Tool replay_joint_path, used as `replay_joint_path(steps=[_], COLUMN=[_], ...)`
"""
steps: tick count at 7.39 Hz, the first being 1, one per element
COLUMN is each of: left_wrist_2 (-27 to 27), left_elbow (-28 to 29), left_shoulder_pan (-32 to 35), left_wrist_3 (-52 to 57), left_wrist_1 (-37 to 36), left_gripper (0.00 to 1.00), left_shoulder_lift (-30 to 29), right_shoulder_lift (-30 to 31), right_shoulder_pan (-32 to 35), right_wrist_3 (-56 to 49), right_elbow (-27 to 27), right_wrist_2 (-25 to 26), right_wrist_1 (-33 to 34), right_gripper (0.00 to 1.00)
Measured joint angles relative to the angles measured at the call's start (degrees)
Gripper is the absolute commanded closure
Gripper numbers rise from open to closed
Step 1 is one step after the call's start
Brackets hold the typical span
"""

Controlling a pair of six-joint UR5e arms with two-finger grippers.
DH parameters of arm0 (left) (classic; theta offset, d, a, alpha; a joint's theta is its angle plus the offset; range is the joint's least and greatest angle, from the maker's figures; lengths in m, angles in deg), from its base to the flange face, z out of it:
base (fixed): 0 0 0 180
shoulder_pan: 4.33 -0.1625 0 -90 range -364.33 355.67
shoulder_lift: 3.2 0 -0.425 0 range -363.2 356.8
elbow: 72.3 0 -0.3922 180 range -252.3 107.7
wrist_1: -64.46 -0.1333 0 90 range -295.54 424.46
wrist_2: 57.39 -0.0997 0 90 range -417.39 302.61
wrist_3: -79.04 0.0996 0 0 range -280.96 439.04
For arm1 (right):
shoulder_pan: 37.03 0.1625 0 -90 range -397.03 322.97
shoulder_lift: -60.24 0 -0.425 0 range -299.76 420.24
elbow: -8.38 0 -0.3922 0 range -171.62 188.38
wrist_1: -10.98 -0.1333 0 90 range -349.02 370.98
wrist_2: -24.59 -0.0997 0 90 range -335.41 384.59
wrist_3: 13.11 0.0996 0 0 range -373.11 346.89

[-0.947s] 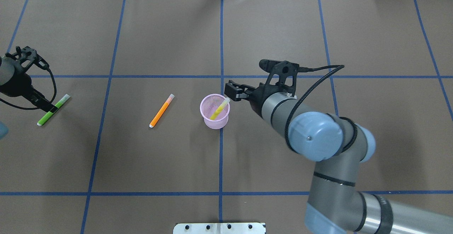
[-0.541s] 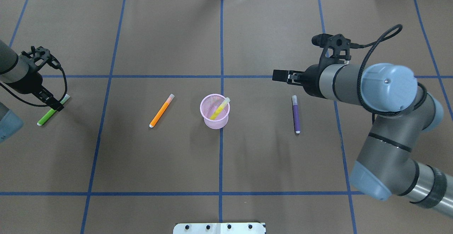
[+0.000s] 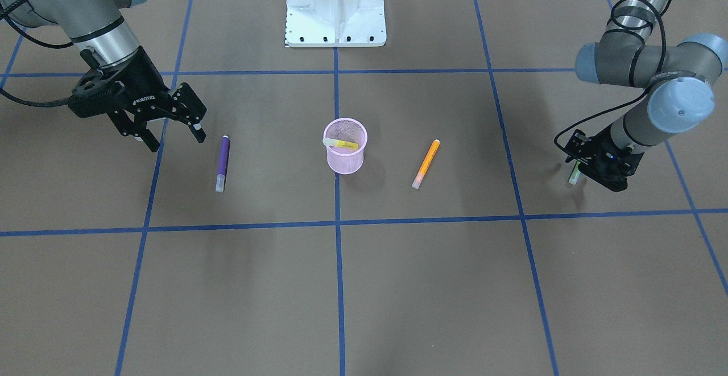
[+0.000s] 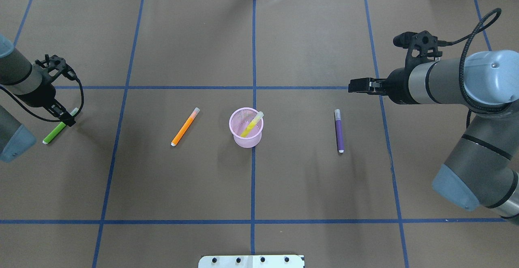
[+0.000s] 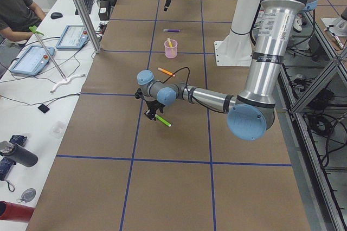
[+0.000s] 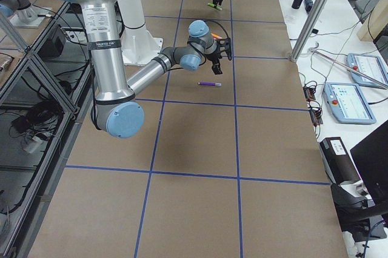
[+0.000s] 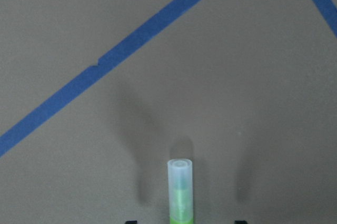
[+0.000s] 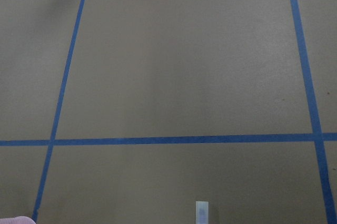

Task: Collect pens into pen holder
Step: 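Withdraw the right arm while the left gripper grasps the green marker, then lift the green marker with the left gripper and carry it to the cup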

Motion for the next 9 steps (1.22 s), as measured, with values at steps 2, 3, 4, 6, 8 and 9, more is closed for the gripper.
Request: replay_joint_path(steps=[2,3,4,6,8,9], left_wrist_2=[-0.1,-0.1,-0.1,0.2,0.7,0.9], left_elbow=[0.6,0.9,1.0,1.0,0.5,-1.4], left_shoulder_pan=[-0.4,-0.6,-0.6,-0.5,-0.6,-0.5], left_wrist_3=[0.0,0.1,0.1,0.3,1.0,0.9], left_wrist_1=[0.0,0.0,0.0,0.0,0.0,-0.4], left_gripper=[0.67,1.00,1.00,1.00,1.00,1.00], left_shoulder_lift=[0.0,-0.1,0.0,0.0,0.0,0.0], right_shoulder_lift=[0.3,0.3,0.4,0.4,0.4,0.6], right_shoulder_pan=[0.7,1.3,1.6,1.9,2.1,2.6], right_wrist_3=[-0.2,-0.2,-0.2,-0.2,-0.2,-0.3], right_elbow=[0.0,0.1,0.1,0.2,0.2,0.2], right_wrist_2=[-1.0,-1.8,-2.3,-2.7,-2.7,-3.2], right_wrist_1=[0.0,0.0,0.0,0.0,0.0,0.0], right_gripper=[0.01,0.01,0.01,0.01,0.01,0.01])
